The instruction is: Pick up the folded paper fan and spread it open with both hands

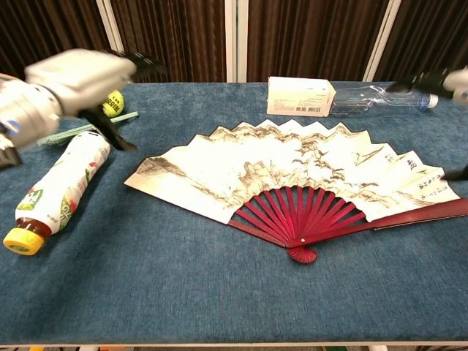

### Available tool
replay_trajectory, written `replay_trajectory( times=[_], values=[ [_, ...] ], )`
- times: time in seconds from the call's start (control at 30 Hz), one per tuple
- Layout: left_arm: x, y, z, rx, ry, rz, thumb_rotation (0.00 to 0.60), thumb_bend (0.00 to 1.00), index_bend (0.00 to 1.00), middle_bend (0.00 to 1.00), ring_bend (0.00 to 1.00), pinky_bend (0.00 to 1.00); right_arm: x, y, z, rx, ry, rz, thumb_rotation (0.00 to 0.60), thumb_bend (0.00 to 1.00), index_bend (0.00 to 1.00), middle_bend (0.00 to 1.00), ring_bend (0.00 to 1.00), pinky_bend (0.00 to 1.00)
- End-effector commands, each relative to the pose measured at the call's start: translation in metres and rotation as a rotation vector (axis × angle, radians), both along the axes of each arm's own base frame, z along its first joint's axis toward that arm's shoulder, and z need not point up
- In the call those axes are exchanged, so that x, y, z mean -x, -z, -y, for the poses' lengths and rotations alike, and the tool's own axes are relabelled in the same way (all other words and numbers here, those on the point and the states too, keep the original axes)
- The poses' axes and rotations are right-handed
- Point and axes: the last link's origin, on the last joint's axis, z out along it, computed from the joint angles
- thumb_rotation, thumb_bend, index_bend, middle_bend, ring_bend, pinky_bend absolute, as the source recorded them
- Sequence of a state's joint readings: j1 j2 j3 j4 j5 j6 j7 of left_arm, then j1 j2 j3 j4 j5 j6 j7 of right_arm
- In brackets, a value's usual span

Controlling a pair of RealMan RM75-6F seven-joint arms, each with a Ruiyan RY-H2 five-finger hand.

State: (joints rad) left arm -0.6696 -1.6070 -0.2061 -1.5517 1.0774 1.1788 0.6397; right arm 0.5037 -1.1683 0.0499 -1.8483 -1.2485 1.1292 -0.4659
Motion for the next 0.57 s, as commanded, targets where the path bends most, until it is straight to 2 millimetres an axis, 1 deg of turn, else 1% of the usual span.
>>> replay_trajectory(
  times=[0.03, 0.1, 0.13, 0.2, 0.23, 0.27, 0.3, 0.33, 0.43, 0.53, 0.57],
  values=[
    [0.06, -0.068, 0.0, -0.123, -0.111, 0.178, 0.6, 0.0, 0.17, 0.1, 0.03, 0.12, 0.025, -0.046, 0.008, 0.114, -0.038, 0.132, 0.6, 0.24, 0.01, 0.15, 0.0, 0.0],
    [0.088, -0.087, 0.014, -0.156, -0.147, 0.188, 0.6, 0.0, 0.19, 0.12, 0.04, 0.14, 0.038, -0.06, 0.005, 0.124, -0.028, 0.154, 0.6, 0.25, 0.02, 0.14, 0.0, 0.0],
    [0.105, -0.097, 0.026, -0.175, -0.16, 0.177, 0.6, 0.0, 0.2, 0.13, 0.05, 0.14, 0.045, -0.068, 0.001, 0.141, -0.024, 0.167, 0.6, 0.26, 0.03, 0.14, 0.0, 0.0],
    [0.128, -0.112, 0.046, -0.212, -0.19, 0.155, 0.6, 0.0, 0.2, 0.14, 0.06, 0.14, 0.056, -0.08, -0.008, 0.175, -0.013, 0.182, 0.6, 0.25, 0.03, 0.13, 0.0, 0.0],
    [0.14, -0.12, 0.062, -0.234, -0.21, 0.143, 0.6, 0.0, 0.2, 0.14, 0.06, 0.14, 0.063, -0.086, -0.015, 0.202, -0.006, 0.19, 0.6, 0.25, 0.03, 0.13, 0.0, 0.0],
    [0.149, -0.126, 0.073, -0.249, -0.228, 0.143, 0.6, 0.0, 0.2, 0.14, 0.06, 0.14, 0.067, -0.09, -0.021, 0.22, -0.001, 0.195, 0.6, 0.25, 0.03, 0.13, 0.0, 0.0],
    [0.156, -0.13, 0.084, -0.264, -0.247, 0.148, 0.6, 0.0, 0.2, 0.14, 0.06, 0.14, 0.072, -0.093, -0.028, 0.236, 0.007, 0.2, 0.6, 0.25, 0.03, 0.13, 0.0, 0.0],
    [0.164, -0.135, 0.1, -0.28, -0.269, 0.157, 0.6, 0.0, 0.2, 0.14, 0.06, 0.14, 0.077, -0.097, -0.037, 0.253, 0.019, 0.204, 0.6, 0.25, 0.03, 0.13, 0.0, 0.0],
    [0.177, -0.143, 0.135, -0.308, -0.299, 0.172, 0.6, 0.0, 0.2, 0.14, 0.06, 0.14, 0.087, -0.104, -0.061, 0.285, 0.052, 0.225, 0.6, 0.21, 0.03, 0.12, 0.0, 0.0],
    [0.183, -0.147, 0.165, -0.341, -0.326, 0.184, 0.6, 0.0, 0.2, 0.14, 0.06, 0.14, 0.094, -0.104, -0.083, 0.302, 0.088, 0.236, 0.6, 0.16, 0.03, 0.12, 0.0, 0.0],
    [0.183, -0.147, 0.172, -0.347, -0.335, 0.189, 0.6, 0.0, 0.2, 0.14, 0.06, 0.14, 0.096, -0.103, -0.088, 0.303, 0.097, 0.235, 0.6, 0.15, 0.03, 0.12, 0.0, 0.0]
  ],
)
